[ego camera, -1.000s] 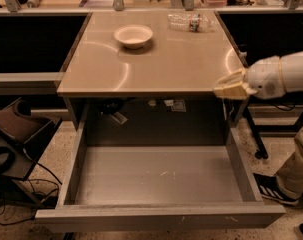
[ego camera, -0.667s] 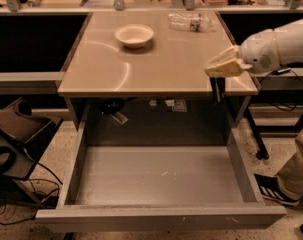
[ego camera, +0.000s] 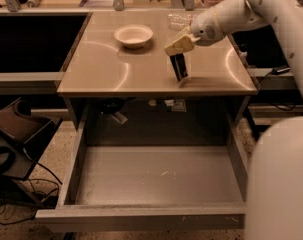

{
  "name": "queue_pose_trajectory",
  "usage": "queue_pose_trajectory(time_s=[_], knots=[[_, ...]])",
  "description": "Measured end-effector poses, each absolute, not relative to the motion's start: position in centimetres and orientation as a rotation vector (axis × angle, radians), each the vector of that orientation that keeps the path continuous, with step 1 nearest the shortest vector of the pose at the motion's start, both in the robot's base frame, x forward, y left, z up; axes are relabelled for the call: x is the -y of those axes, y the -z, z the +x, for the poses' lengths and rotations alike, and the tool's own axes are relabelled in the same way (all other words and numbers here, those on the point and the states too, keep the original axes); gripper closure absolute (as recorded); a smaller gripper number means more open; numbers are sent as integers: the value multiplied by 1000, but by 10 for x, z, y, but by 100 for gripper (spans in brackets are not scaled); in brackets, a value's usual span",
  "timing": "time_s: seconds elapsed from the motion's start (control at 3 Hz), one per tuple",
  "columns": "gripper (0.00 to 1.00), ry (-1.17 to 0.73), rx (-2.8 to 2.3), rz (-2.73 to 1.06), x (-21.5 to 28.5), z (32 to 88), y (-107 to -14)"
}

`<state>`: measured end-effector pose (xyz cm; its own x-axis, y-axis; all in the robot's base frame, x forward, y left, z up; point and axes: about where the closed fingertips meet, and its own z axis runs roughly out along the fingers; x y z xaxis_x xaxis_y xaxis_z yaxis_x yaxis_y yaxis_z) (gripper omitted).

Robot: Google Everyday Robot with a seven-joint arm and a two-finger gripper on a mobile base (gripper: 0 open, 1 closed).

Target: Pick rxbar chocolate from top drawer and place on counter

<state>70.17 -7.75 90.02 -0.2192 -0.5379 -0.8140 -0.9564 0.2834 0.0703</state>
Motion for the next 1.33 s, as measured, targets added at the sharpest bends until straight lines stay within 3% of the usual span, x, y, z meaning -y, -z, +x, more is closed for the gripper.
queue_pose_trajectory(time_s=[0.67, 1.33], knots=[[100, -677, -1974, -1319, 53, 769, -837], [57, -674, -1975, -1319, 53, 769, -836]])
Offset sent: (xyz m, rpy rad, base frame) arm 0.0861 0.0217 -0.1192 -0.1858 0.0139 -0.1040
